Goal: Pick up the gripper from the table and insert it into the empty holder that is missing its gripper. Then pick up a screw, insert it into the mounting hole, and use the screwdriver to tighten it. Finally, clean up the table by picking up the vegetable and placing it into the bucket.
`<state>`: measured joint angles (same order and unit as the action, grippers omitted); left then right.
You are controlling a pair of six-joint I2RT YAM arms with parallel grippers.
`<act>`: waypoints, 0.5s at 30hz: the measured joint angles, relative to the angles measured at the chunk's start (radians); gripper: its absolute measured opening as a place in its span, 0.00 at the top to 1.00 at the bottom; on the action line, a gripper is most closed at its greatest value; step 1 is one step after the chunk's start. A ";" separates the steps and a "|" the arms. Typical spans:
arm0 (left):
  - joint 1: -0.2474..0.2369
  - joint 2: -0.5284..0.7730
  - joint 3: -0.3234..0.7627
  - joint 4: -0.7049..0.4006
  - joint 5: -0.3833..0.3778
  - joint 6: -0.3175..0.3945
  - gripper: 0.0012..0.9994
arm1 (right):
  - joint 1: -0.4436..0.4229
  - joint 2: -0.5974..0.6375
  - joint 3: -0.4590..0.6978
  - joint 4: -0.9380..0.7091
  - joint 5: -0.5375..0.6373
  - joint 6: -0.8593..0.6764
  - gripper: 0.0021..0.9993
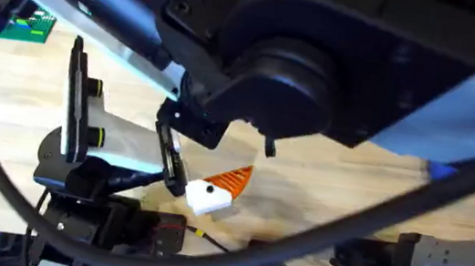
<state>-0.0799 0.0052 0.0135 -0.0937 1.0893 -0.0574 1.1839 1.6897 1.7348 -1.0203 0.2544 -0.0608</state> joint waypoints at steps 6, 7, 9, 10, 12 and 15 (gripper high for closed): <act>0.000 0.000 0.000 0.000 0.000 0.000 0.01 | 0.003 0.000 0.000 0.005 0.011 0.000 1.00; 0.000 0.000 0.000 0.000 0.000 0.000 0.01 | 0.003 0.000 0.000 0.008 0.011 0.000 1.00; 0.000 0.000 0.000 0.000 0.000 0.000 0.01 | 0.003 0.000 0.000 0.015 0.011 0.000 1.00; 0.000 0.000 0.000 0.000 0.000 0.000 0.01 | 0.003 0.000 0.000 0.019 0.011 0.000 1.00; 0.000 0.000 0.000 0.000 0.000 0.000 0.01 | 0.003 0.000 0.000 0.021 0.010 0.000 1.00; 0.000 0.000 0.000 0.000 0.000 0.000 0.01 | 0.003 0.001 0.000 0.020 0.010 0.000 1.00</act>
<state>-0.0799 0.0055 0.0135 -0.0937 1.0893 -0.0574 1.1866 1.6912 1.7348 -1.0004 0.2642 -0.0608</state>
